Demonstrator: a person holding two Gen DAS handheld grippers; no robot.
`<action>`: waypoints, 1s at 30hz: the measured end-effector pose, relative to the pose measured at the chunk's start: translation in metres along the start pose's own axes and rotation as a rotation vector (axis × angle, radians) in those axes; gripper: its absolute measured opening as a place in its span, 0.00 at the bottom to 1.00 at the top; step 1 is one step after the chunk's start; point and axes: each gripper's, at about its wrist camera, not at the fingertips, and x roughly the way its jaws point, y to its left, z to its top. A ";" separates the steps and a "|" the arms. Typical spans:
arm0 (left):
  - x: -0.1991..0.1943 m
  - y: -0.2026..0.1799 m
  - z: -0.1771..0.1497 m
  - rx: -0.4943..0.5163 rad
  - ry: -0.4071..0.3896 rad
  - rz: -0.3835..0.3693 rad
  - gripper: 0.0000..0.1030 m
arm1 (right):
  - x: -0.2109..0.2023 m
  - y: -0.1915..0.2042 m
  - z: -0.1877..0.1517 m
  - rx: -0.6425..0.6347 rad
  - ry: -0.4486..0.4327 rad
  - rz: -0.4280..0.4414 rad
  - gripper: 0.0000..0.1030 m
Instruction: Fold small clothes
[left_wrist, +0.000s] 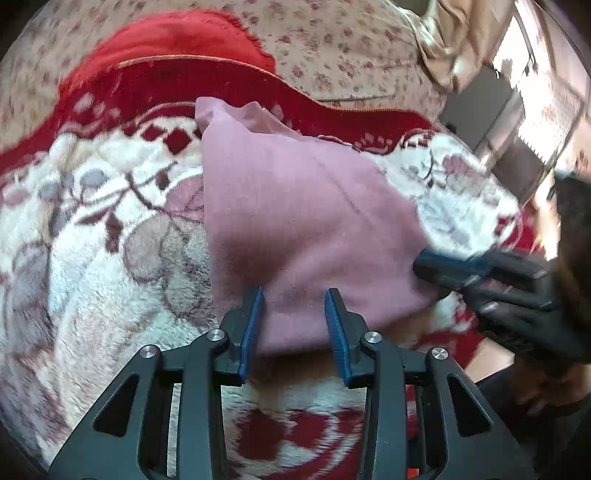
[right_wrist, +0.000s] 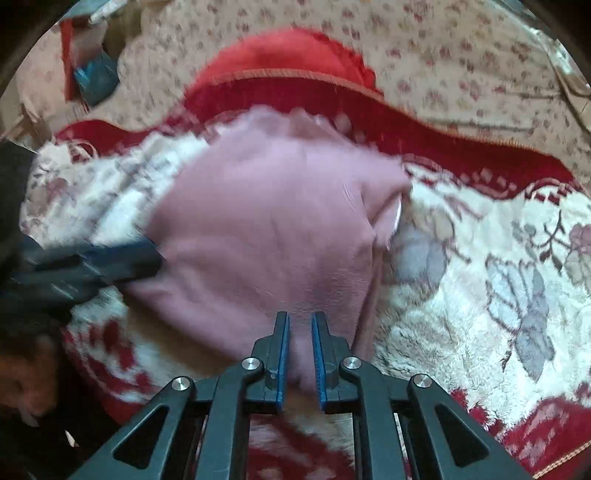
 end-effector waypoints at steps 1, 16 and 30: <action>0.000 -0.003 0.000 0.009 0.001 0.013 0.33 | -0.012 0.003 -0.003 -0.005 -0.045 -0.011 0.16; -0.003 0.002 0.002 -0.084 0.038 -0.037 0.48 | -0.001 0.000 -0.021 0.098 -0.043 -0.046 0.44; -0.002 -0.017 0.005 -0.049 0.019 -0.061 0.80 | 0.005 0.001 -0.020 0.124 -0.038 -0.020 0.45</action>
